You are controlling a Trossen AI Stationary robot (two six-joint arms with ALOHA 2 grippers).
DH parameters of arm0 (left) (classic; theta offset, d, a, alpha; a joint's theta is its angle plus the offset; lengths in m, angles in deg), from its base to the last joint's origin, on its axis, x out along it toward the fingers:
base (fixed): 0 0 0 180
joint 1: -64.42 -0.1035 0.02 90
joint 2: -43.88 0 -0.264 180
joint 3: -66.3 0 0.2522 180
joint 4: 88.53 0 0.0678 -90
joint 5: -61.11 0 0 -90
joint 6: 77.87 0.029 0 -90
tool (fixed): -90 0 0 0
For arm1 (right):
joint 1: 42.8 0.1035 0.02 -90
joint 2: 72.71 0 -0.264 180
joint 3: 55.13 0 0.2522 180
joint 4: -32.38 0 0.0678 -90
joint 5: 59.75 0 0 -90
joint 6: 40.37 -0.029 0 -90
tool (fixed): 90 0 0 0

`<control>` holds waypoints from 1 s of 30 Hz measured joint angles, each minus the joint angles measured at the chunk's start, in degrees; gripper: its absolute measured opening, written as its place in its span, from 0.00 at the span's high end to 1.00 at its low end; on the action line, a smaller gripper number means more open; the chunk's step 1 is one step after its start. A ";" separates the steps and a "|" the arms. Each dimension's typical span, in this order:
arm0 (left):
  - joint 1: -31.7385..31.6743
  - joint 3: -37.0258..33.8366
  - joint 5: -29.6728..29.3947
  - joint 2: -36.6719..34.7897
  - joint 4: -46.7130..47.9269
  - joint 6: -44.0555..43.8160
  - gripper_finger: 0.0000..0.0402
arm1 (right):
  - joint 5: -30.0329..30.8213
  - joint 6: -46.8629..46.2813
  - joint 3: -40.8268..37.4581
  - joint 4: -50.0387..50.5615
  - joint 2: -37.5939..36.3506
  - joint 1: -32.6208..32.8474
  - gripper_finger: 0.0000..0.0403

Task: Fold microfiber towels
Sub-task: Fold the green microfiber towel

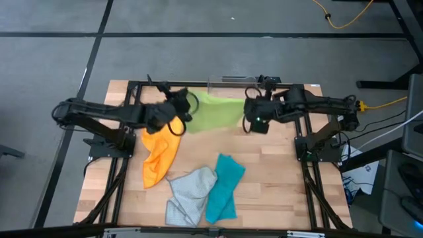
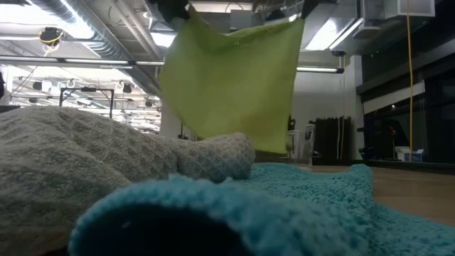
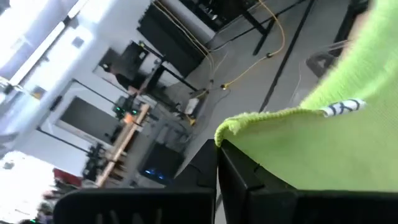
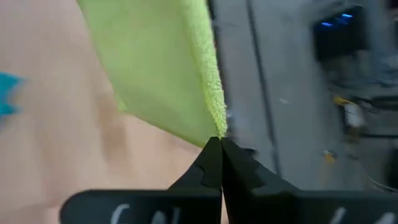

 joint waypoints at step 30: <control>6.45 0.00 35.27 2.08 29.56 -50.86 1.00 | -32.94 -4.93 -14.01 -2.24 -0.04 0.66 1.00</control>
